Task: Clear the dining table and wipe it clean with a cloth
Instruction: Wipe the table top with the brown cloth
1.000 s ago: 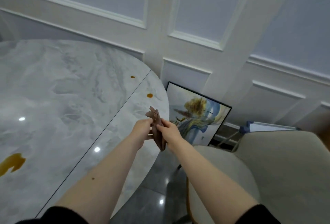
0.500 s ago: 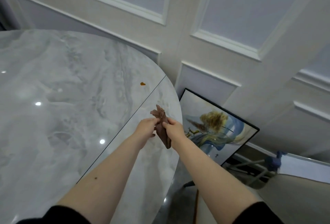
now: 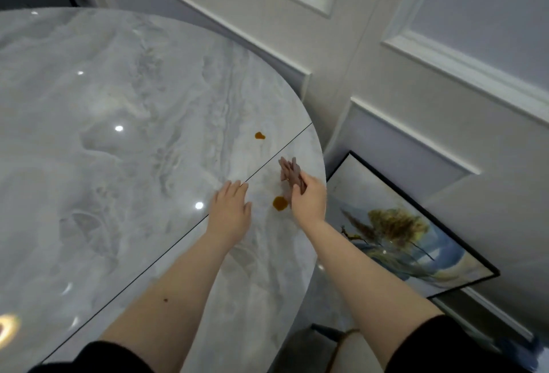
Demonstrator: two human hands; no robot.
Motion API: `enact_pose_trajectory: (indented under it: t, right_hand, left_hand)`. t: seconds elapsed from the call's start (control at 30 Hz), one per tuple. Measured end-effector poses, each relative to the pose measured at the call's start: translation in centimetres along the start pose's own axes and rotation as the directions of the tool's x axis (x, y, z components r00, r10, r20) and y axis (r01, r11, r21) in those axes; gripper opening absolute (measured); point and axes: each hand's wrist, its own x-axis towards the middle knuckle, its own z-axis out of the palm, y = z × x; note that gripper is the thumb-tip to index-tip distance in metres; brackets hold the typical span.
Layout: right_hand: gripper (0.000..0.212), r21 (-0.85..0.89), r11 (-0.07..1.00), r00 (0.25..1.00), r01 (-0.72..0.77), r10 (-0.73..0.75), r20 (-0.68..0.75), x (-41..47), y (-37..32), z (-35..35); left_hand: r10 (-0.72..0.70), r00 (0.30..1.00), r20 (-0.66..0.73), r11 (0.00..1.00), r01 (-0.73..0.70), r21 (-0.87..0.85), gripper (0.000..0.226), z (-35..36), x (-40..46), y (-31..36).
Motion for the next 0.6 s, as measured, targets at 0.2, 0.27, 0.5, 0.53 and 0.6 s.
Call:
enact_pose_trajectory:
  t: [0.2, 0.27, 0.5, 0.53, 0.6]
  right_hand:
    - [0.042, -0.398, 0.894, 0.978, 0.207, -0.174, 0.117, 1.3, 2.6, 0.6]
    - [0.045, -0.389, 0.859, 0.939, 0.334, -0.269, 0.213, 2.1, 3.7, 1.1]
    - [0.052, -0.433, 0.777, 0.870, 0.458, -0.291, 0.397, 3.9, 6.1, 3.5]
    - [0.053, -0.431, 0.778, 0.874, 0.457, -0.303, 0.380, 4.0, 5.9, 3.9]
    - [0.052, -0.443, 0.775, 0.882, 0.451, -0.310, 0.356, 4.4, 5.3, 4.7]
  left_hand:
    - [-0.053, 0.999, 0.003, 0.979, 0.052, 0.198, 0.058, 3.2, 0.7, -2.1]
    - [-0.056, 0.998, -0.010, 0.976, 0.057, 0.211, 0.064, 4.2, 0.6, -2.9]
    - [-0.044, 0.997, -0.060, 0.979, 0.055, 0.197, 0.060, 5.7, -0.4, -4.8]
    - [-0.041, 0.996, -0.076, 0.980, 0.055, 0.194, 0.060, 5.8, -0.4, -5.0]
    - [-0.034, 0.995, -0.095, 0.980, 0.053, 0.194, 0.058, 5.9, -0.3, -5.1]
